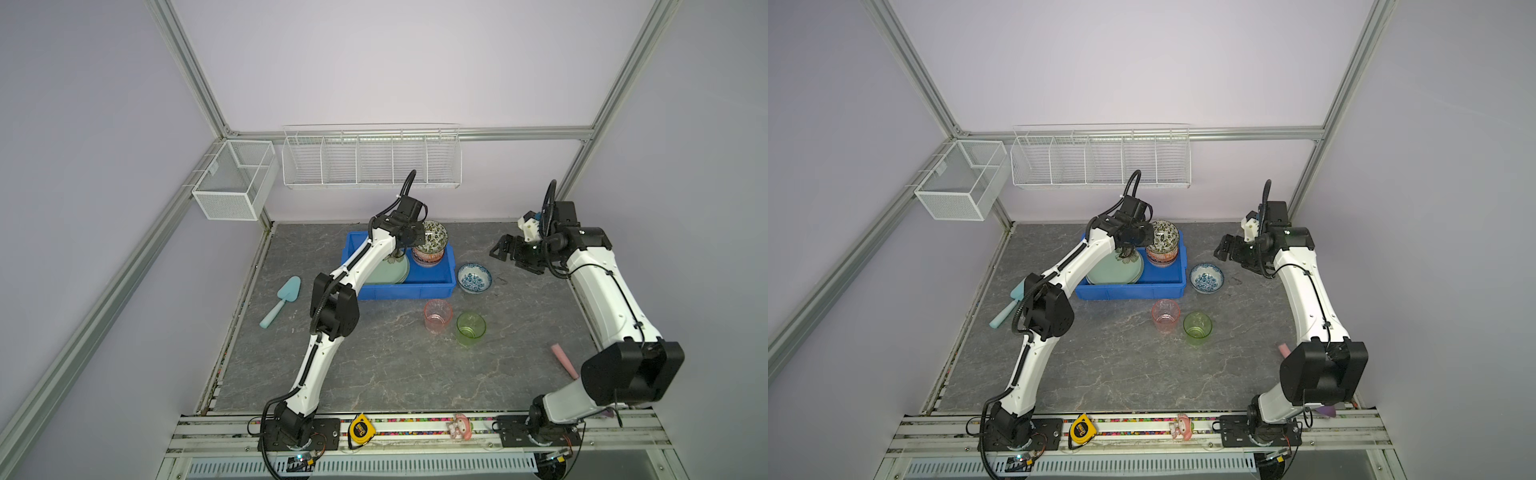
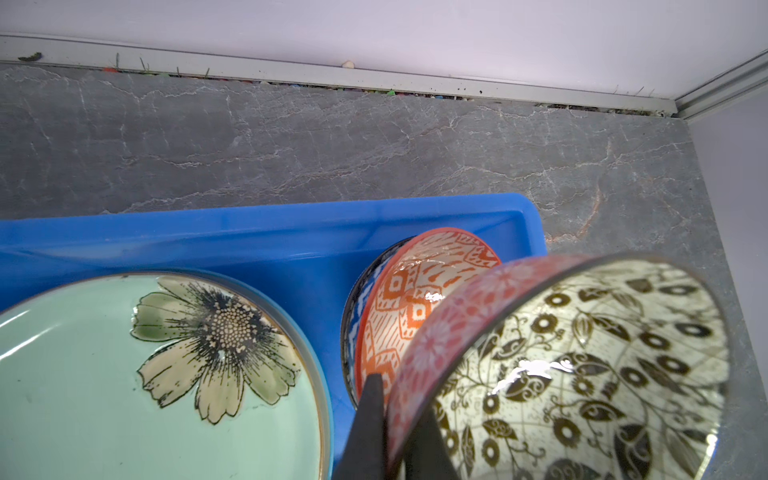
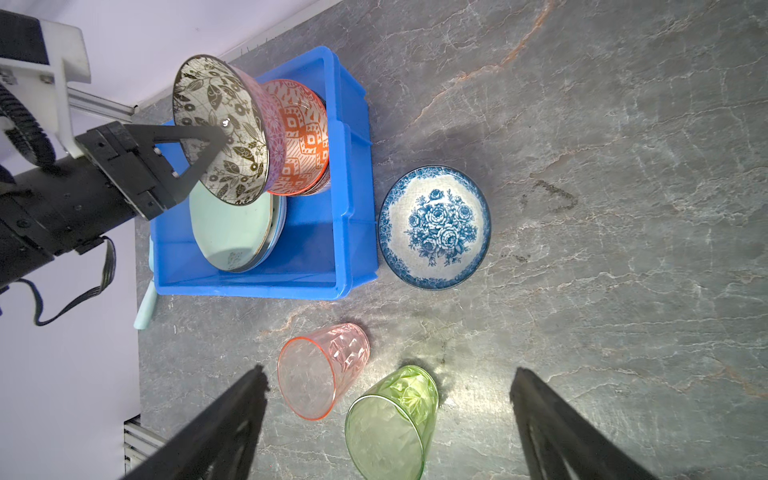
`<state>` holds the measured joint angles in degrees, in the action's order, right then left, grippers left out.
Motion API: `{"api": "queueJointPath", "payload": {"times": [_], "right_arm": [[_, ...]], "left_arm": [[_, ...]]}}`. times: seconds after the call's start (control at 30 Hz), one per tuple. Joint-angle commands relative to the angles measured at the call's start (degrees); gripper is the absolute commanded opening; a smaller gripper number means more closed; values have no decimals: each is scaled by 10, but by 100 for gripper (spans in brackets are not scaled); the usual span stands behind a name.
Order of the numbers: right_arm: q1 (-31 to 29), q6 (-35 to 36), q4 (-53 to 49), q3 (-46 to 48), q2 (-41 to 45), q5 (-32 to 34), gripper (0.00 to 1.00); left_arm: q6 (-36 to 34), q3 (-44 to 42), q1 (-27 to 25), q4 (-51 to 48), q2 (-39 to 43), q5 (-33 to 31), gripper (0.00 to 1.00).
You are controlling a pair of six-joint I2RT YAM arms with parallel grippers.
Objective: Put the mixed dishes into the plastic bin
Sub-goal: 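Lower the leaf bowl into the bin with the left gripper while the right gripper withdraws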
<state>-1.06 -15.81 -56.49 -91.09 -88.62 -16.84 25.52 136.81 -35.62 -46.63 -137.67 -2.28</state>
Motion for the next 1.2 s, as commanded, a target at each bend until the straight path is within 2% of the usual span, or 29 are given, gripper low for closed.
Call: {"api": "queueJointPath", "payload": {"times": [0.0, 0.33, 0.53, 0.83, 1.17], "right_arm": [[6, 12, 12, 16, 1, -15, 94], [8, 11, 12, 23, -15, -25, 93], [8, -1, 49, 51, -12, -33, 93], [-5, -27, 111, 144, 26, -12, 92], [-64, -68, 183, 243, 73, 54, 92]], "left_arm": [[-20, 24, 3, -11, -13, -19, 0], [-27, 38, 3, -10, -39, -2, 0], [-24, 42, 3, -8, -44, 6, 1], [-18, 42, 3, -3, -46, 21, 16], [-16, 42, 3, -5, -46, 29, 36]]}}
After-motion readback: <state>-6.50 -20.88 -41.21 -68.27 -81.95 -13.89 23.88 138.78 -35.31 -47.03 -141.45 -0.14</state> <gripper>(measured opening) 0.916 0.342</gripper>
